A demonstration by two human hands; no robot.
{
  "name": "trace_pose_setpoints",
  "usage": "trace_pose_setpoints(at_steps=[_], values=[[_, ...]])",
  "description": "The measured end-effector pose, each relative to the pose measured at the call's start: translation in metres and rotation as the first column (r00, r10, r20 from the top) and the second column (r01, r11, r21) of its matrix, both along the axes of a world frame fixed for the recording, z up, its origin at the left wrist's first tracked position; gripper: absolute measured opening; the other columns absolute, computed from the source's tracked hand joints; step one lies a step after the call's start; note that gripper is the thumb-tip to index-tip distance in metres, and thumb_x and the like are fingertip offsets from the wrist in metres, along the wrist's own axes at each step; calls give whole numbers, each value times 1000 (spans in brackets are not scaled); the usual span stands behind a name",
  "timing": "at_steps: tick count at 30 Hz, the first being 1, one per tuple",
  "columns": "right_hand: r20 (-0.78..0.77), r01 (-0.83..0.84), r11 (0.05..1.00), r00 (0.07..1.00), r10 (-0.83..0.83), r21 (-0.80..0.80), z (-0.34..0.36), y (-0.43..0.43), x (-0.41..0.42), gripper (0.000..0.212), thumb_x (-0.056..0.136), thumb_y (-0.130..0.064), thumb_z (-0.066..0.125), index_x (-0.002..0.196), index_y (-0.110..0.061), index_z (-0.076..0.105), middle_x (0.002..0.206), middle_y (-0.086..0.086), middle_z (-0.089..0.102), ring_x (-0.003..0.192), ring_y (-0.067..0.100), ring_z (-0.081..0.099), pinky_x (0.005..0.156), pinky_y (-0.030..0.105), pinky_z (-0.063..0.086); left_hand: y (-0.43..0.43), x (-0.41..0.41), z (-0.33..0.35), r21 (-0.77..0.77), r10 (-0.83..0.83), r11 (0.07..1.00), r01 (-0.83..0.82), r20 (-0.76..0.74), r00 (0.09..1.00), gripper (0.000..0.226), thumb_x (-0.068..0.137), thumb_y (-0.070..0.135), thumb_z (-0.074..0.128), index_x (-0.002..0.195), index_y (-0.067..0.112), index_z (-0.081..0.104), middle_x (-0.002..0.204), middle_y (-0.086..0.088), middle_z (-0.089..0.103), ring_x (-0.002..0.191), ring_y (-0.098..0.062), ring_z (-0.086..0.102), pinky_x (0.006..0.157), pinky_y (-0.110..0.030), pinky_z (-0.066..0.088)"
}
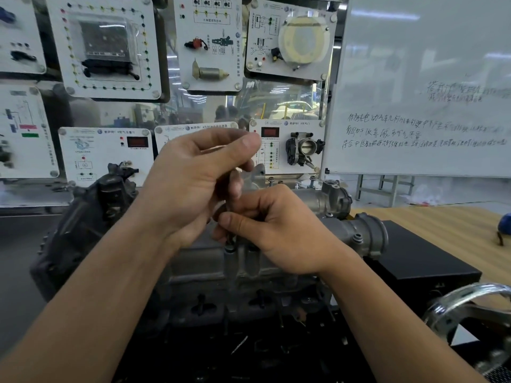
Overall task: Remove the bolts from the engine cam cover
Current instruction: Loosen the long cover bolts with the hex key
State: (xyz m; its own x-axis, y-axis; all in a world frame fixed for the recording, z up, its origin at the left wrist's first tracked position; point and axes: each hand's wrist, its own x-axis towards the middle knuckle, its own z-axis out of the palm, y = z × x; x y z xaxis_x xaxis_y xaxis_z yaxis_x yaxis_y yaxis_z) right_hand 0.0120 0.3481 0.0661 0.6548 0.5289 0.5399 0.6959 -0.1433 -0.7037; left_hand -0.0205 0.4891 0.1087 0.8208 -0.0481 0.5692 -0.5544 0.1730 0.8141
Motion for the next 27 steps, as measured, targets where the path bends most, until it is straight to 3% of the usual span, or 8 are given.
trace_pose_setpoints(at_steps=[3, 8, 12, 15, 19, 23, 25, 27], values=[[-16, 1, 1000, 1000, 0, 10, -1, 1, 0, 19, 96, -10, 62, 89, 4, 74, 86, 12, 77, 84, 28, 74, 84, 50, 58, -16, 5, 10, -6, 246, 969, -246, 31, 969, 6, 84, 10, 72, 85, 15, 68, 62, -1, 65, 32, -11, 43, 35, -20, 34], [-28, 21, 999, 999, -20, 33, 0, 0, 0, 17, 94, -13, 66, 86, -2, 76, 84, 10, 77, 82, 32, 73, 80, 51, 58, -16, 4, 17, -74, 256, 965, -252, 54, 965, 19, 92, 1, 60, 106, 14, 63, 86, -4, 76, 38, -12, 55, 37, -21, 41], [-23, 9, 999, 1000, -8, 40, -1, 1, 2, 16, 93, -13, 67, 87, -2, 76, 84, 15, 77, 85, 42, 71, 80, 59, 55, -3, 3, 9, 80, -10, 997, 10, 7, 1000, 20, 84, 31, 64, 94, 14, 70, 78, -6, 73, 37, -8, 45, 39, -16, 36], [-16, -3, 999, 1000, 4, 46, -1, 1, 3, 15, 93, -10, 67, 89, 1, 76, 84, 12, 77, 85, 32, 74, 84, 53, 57, 4, 6, 5, -27, -239, 971, 238, -94, 966, 21, 87, 30, 57, 91, 13, 70, 70, 1, 60, 42, -4, 35, 42, -15, 29], [-5, 10, 999, 1000, -10, 33, 0, 2, 2, 15, 93, -11, 67, 83, -3, 76, 81, 7, 78, 78, 18, 74, 83, 42, 60, 19, 10, -3, -163, -425, 900, 404, -128, 896, 31, 92, 27, 48, 106, 10, 71, 83, -1, 65, 68, -10, 55, 62, -20, 48], [-1, 4, 996, 1000, -4, 88, 0, -1, 4, 16, 89, -11, 72, 82, 3, 75, 80, 20, 74, 79, 38, 72, 82, 48, 59, 30, 4, -27, 120, -115, 986, 113, 12, 993, 29, 91, 24, 52, 109, 15, 74, 102, -8, 74, 95, -17, 70, 75, -24, 55], [0, -13, 992, 1000, 13, 125, 0, -1, 4, 23, 85, -11, 76, 81, 12, 70, 79, 35, 67, 71, 47, 65, 72, 46, 54, 28, -4, -35, 251, 45, 964, -87, 171, 984, 23, 95, 20, 55, 104, 21, 76, 99, -1, 77, 95, -13, 72, 76, -18, 54], [-1, -23, 988, 1000, 23, 152, 0, -1, 3, 21, 81, -8, 79, 83, 11, 72, 81, 33, 69, 74, 47, 67, 68, 50, 54, 25, -10, -37, 312, 155, 917, -249, 296, 943, 21, 90, 20, 57, 101, 25, 74, 92, 9, 77, 90, -4, 72, 74, -12, 53]])
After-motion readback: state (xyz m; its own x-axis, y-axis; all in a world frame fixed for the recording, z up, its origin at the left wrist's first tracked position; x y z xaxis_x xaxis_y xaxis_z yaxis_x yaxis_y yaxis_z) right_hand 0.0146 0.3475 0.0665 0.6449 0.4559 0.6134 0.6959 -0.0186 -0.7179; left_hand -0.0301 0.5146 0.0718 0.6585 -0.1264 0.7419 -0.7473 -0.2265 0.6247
